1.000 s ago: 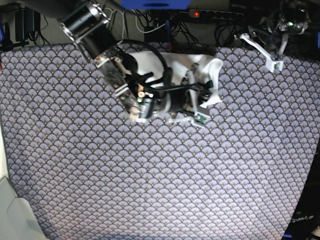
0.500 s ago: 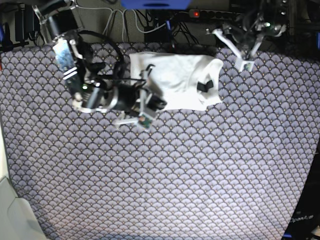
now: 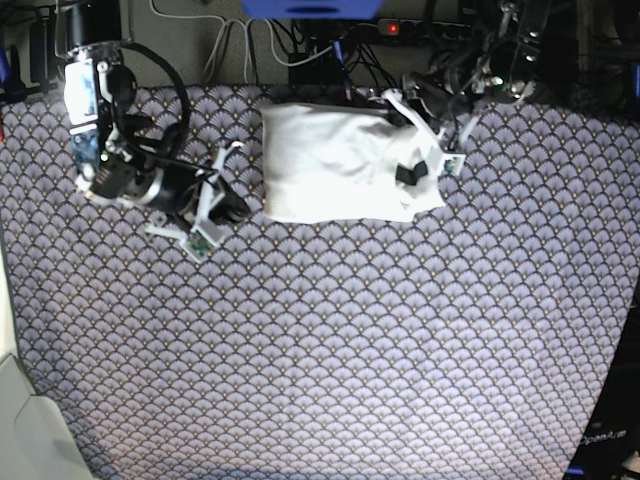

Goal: Fold the T-shirt properly
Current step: 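Release the bundle and rotate it with the left gripper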

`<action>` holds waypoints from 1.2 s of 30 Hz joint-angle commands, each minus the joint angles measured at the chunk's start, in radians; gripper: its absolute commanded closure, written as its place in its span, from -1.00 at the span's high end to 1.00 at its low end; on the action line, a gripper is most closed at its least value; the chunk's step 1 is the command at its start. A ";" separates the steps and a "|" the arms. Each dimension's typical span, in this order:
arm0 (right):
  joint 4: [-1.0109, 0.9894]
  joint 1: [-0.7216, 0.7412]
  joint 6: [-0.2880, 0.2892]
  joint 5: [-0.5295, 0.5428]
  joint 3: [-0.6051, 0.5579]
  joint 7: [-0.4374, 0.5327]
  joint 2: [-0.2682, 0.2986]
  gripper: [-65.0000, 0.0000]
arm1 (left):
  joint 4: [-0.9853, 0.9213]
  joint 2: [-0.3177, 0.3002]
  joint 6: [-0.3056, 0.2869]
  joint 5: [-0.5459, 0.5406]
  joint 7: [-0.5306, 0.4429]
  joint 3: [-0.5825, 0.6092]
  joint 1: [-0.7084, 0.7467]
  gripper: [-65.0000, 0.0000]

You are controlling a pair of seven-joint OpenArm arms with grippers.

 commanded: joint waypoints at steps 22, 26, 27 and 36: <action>0.121 -0.049 0.003 0.016 0.135 -0.063 0.104 -0.91 | -0.372 0.154 -0.003 -0.006 -0.021 -0.004 -0.390 -0.99; 0.108 -0.057 0.003 0.015 0.135 -0.057 0.106 -0.90 | -0.512 0.192 -0.003 -0.006 -0.044 -0.004 -0.489 -0.99; 0.091 -0.050 0.003 0.015 0.135 -0.054 0.106 -0.90 | -0.539 0.199 -0.003 -0.006 -0.064 -0.004 -0.506 -0.99; -0.197 0.126 0.003 -0.065 0.075 0.025 0.081 -0.90 | -0.716 0.222 -0.003 -0.006 -0.177 0.094 -0.615 -0.99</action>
